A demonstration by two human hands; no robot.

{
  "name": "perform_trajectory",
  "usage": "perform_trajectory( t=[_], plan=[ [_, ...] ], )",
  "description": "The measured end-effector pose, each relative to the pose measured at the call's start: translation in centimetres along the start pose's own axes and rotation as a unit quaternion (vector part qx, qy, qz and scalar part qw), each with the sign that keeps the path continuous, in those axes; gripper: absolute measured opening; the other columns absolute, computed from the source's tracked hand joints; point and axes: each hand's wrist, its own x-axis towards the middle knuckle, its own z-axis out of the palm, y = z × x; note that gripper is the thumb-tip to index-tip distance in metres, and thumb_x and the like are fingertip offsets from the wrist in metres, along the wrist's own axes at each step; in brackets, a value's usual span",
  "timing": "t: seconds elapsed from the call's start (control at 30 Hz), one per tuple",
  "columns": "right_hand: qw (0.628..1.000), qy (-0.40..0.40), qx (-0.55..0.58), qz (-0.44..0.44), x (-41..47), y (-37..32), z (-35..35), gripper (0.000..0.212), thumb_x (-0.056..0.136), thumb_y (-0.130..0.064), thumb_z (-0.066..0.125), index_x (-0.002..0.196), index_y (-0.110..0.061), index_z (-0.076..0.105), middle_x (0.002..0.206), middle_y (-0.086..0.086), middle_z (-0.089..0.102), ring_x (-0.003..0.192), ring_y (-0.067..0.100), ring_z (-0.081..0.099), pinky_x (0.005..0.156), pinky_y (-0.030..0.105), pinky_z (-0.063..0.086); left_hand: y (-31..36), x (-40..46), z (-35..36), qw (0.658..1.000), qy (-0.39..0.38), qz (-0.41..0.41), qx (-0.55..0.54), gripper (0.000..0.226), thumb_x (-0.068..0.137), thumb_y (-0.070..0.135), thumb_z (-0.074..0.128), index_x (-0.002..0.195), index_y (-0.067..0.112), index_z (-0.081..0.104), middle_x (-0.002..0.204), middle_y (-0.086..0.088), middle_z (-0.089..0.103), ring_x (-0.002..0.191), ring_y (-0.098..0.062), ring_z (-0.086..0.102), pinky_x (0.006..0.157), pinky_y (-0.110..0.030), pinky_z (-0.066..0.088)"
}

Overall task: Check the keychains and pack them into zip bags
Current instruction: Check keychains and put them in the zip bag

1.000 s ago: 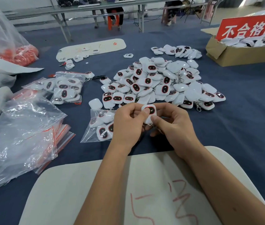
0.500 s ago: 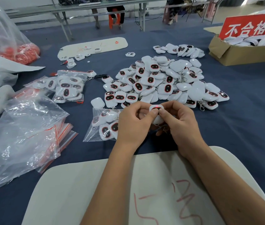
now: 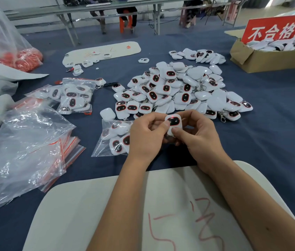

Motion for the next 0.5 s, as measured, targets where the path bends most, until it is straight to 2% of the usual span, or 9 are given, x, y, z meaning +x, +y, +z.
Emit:
perform_trajectory(
  t=[0.07,0.2,0.3,0.43,0.5],
  plan=[
    [1.000,-0.001,0.010,0.006,0.08,0.01,-0.09,0.021,0.092,0.004,0.073,0.106,-0.011,0.071,0.082,0.000,0.073,0.069,0.018,0.071,0.061,0.027,0.056,0.03,0.01,0.05,1.000,-0.001,0.000,0.006,0.011,0.096,0.003,0.067,0.101,0.007,0.077,0.079,-0.007,0.075,0.060,-0.010,0.067,0.050,-0.018,0.050],
    [1.000,-0.005,0.015,0.010,0.12,0.03,-0.05,0.022,0.092,0.003,0.073,0.106,-0.013,0.071,0.082,0.004,0.074,0.065,0.017,0.071,0.061,0.026,0.056,0.05,-0.12,-0.04,1.000,0.002,-0.008,-0.001,0.011,0.097,0.004,0.067,0.100,0.008,0.076,0.075,-0.004,0.074,0.056,-0.012,0.067,0.042,-0.015,0.045],
    [1.000,0.004,0.010,0.004,0.12,0.12,0.04,0.023,0.092,0.003,0.072,0.105,-0.016,0.072,0.079,0.003,0.074,0.065,0.017,0.070,0.061,0.027,0.056,0.09,-0.05,0.10,1.000,0.003,0.004,0.013,0.011,0.097,0.004,0.067,0.099,0.008,0.077,0.074,-0.001,0.075,0.059,-0.012,0.070,0.049,-0.019,0.051],
    [1.000,0.013,0.011,0.000,0.07,0.17,0.07,0.022,0.093,0.002,0.072,0.106,-0.016,0.073,0.080,0.002,0.073,0.070,0.020,0.071,0.062,0.027,0.055,0.32,-0.09,0.19,1.000,0.012,0.006,0.013,0.009,0.096,0.006,0.069,0.098,0.009,0.077,0.074,0.000,0.075,0.058,-0.010,0.069,0.050,-0.019,0.052],
    [1.000,0.021,0.019,0.001,0.13,0.22,0.17,0.022,0.093,0.003,0.071,0.107,-0.015,0.073,0.079,0.001,0.073,0.068,0.018,0.071,0.061,0.026,0.055,0.20,-0.09,0.34,0.999,0.031,0.016,0.036,0.007,0.095,0.009,0.071,0.097,0.011,0.077,0.076,-0.001,0.074,0.063,-0.013,0.070,0.053,-0.025,0.054]
  ],
)
